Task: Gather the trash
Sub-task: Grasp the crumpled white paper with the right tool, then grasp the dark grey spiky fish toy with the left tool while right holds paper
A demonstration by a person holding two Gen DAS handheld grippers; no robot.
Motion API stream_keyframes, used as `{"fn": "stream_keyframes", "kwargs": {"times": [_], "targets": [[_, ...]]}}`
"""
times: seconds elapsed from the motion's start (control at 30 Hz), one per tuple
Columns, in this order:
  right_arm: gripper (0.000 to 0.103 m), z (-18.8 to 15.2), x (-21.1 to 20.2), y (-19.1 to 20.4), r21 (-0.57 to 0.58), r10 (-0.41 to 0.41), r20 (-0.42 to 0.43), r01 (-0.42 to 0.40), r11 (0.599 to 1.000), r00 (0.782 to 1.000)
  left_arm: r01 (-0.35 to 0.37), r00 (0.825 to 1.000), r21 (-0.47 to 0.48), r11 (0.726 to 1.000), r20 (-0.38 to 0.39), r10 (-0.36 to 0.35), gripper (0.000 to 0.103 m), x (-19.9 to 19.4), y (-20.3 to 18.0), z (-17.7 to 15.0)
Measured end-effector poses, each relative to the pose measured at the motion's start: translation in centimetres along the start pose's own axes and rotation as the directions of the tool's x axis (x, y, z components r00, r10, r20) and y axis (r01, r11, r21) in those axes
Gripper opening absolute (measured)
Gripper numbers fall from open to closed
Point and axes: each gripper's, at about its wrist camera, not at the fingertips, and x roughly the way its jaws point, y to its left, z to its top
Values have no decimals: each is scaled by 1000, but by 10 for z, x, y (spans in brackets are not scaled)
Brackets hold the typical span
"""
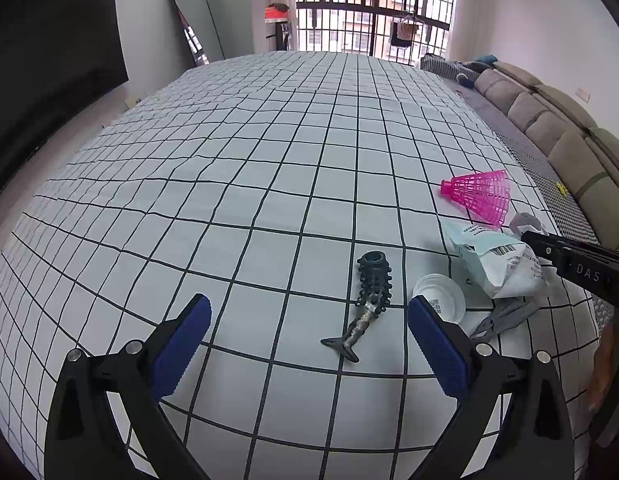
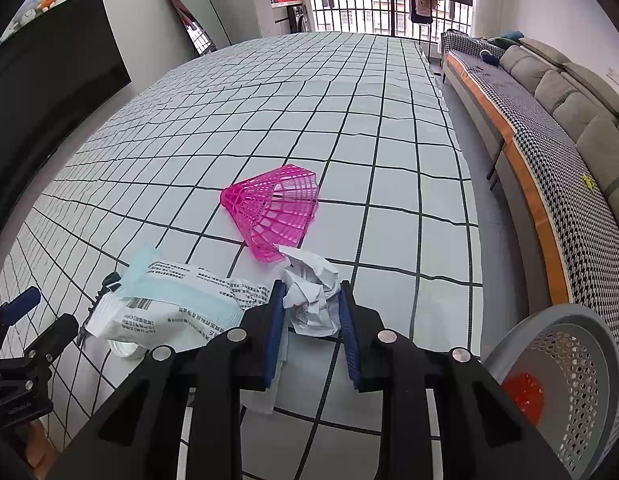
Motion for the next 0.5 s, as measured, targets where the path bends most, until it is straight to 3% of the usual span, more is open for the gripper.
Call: {"fn": "stream_keyframes", "kwargs": {"times": [0.3, 0.5], "targets": [[26, -29, -46, -20, 80, -36, 86, 29, 996, 996, 12, 999, -11, 1000, -36, -12, 97, 11, 0, -1], [26, -59, -67, -20, 102, -30, 86, 21, 995, 996, -6, 998, 3, 1000, -62, 6, 97, 20, -3, -3]]}}
